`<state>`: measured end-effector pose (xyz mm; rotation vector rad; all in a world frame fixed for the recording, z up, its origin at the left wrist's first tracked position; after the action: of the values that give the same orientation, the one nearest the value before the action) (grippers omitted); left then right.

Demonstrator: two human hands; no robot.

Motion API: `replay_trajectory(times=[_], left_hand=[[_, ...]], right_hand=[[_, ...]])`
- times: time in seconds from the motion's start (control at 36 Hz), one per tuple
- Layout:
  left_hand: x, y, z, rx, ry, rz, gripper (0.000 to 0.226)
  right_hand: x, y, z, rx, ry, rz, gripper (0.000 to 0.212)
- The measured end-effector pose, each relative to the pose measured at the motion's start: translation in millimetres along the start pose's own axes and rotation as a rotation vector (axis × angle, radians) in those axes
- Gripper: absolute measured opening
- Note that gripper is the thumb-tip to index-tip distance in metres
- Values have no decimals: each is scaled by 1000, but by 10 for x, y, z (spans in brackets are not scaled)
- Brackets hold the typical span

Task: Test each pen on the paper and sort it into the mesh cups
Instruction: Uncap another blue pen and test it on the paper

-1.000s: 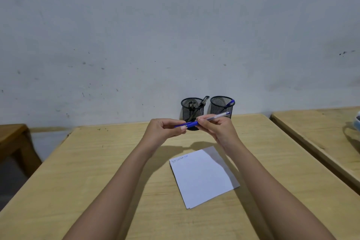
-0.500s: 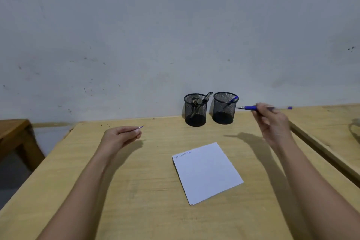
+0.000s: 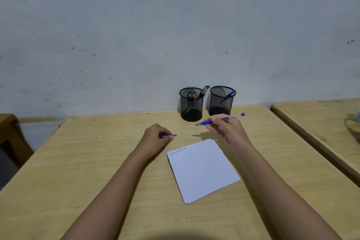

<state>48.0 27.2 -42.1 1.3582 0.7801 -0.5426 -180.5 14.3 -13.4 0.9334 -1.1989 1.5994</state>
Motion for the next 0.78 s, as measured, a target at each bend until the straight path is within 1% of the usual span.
replay_trajectory(times=[0.08, 0.14, 0.19, 0.25, 0.31, 0.42, 0.47, 0.56, 0.64, 0.69, 0.78], left_hand=[[-20, -22, 37, 7, -32, 39, 13], [-42, -8, 20, -3, -22, -16, 28], [-91, 41, -40, -25, -28, -51, 34], [-168, 93, -160, -40, -70, -4, 34], [-241, 124, -335, -37, -121, 37, 34], [-366, 50, -742, -34, -224, 197, 35], [-381, -32, -896, -36, -260, 291, 32], [-277, -166, -988, -1, -256, 391, 33], [-147, -247, -960, 66, -218, 436, 48], [-110, -274, -935, 118, -190, 430, 52], [-87, -301, -917, 184, -171, 439, 57]], right_hand=[[-48, -106, -25, 47, 45, -104, 6], [-42, -170, -22, 52, 77, -195, 10], [-28, -236, -7, 63, 94, -247, 17], [-30, -306, -1, 81, 92, -235, 20], [-44, -386, -18, 81, 64, -189, 17], [-180, -530, -80, 66, -24, 71, 7], [-270, -567, -106, 80, -67, 121, 5], [-345, -547, -122, 39, -94, 127, 7], [-369, -500, -123, 12, -100, 110, 7], [-362, -467, -129, 24, -91, 33, 5], [-350, -409, -139, 11, -78, -104, 14]])
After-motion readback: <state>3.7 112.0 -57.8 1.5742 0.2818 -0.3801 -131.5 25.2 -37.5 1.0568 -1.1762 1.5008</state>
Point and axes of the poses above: each hand's wrist, its own z-axis towards the middle knuckle, its own y-axis out of the back of the hand, x = y × z, the point moved 5 cm from there along z, towards the middle knuckle, and after that the axes turned 12 degrees about y, right-handed, at the moved point
